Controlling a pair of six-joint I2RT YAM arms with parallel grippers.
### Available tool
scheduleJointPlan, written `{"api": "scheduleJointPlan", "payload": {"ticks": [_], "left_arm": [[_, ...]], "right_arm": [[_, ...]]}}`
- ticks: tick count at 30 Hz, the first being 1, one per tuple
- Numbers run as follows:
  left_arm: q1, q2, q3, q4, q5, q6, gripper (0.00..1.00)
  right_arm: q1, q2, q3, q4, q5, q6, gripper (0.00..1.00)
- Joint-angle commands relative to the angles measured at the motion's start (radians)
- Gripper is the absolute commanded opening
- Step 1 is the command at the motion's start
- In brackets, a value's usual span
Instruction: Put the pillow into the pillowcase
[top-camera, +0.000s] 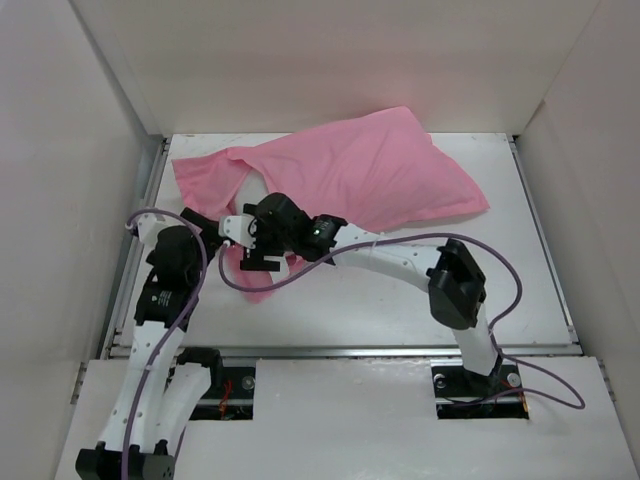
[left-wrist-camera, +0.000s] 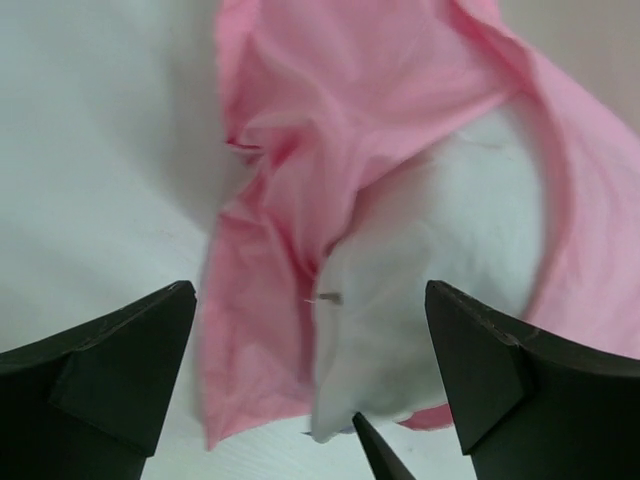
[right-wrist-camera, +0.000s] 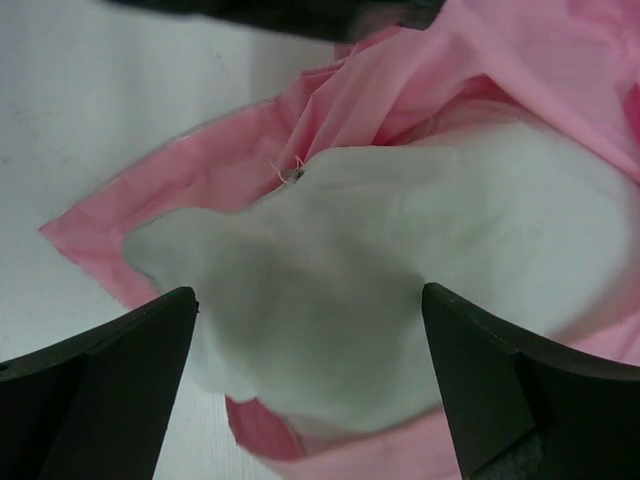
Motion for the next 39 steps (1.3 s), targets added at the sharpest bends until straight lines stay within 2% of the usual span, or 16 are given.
{"api": "scheduleJointPlan", "payload": {"ticks": [1,4,6,8,9,14,17,18,22,26,29,32,34,37,39], "left_arm": [[0.006,-0.005,-0.005,-0.022,0.001,-0.012,1.0],[0.006,-0.005,-0.014,-0.022,0.013,-0.002,1.0],[0.006,-0.005,-0.023,-0.022,0.022,-0.002,1.0],[0.006,-0.005,-0.035,-0.008,0.035,-0.002,1.0],[0.006,-0.005,-0.035,0.004,0.035,-0.002,1.0],[0.006,0.005,-0.072,0.07,0.068,-0.011,1.0],[0.006,0.005,-0.096,0.138,0.099,-0.011,1.0],[0.006,0.005,-0.097,0.153,0.099,-0.011,1.0],[0.006,-0.015,-0.135,0.202,0.099,-0.02,1.0],[0.006,0.0,-0.187,0.293,0.139,-0.011,1.0],[0.006,0.07,-0.241,0.472,0.243,-0.011,1.0],[-0.055,0.156,-0.259,0.633,0.275,-0.011,0.99],[-0.127,0.237,-0.259,0.716,0.227,-0.022,0.96],[-0.175,0.349,-0.204,0.739,0.139,-0.022,0.93],[-0.21,0.466,-0.17,0.771,0.092,-0.046,0.86]], "right_arm": [[0.006,0.083,0.034,0.084,0.072,-0.031,0.99],[0.006,0.171,0.094,0.109,0.17,-0.006,0.99],[0.006,0.235,0.151,0.092,0.235,0.044,0.77],[-0.006,0.235,0.183,0.112,0.307,0.089,0.3],[-0.006,0.215,0.183,0.112,0.307,0.104,0.01],[-0.081,0.087,0.148,0.181,0.248,0.26,0.0],[-0.172,0.016,0.125,0.181,0.057,0.403,0.0],[-0.222,0.004,0.125,0.181,-0.061,0.437,0.0],[-0.304,-0.021,0.103,0.178,-0.275,0.514,0.0],[-0.313,-0.012,0.146,0.147,-0.275,0.514,0.0],[-0.313,-0.001,0.2,0.114,-0.298,0.537,0.0],[-0.313,-0.001,0.22,0.104,-0.283,0.537,0.0],[-0.322,0.008,0.244,0.092,-0.271,0.546,0.0],[-0.322,0.019,0.272,0.074,-0.271,0.555,0.0],[-0.322,0.03,0.284,0.065,-0.271,0.564,0.0]]}}
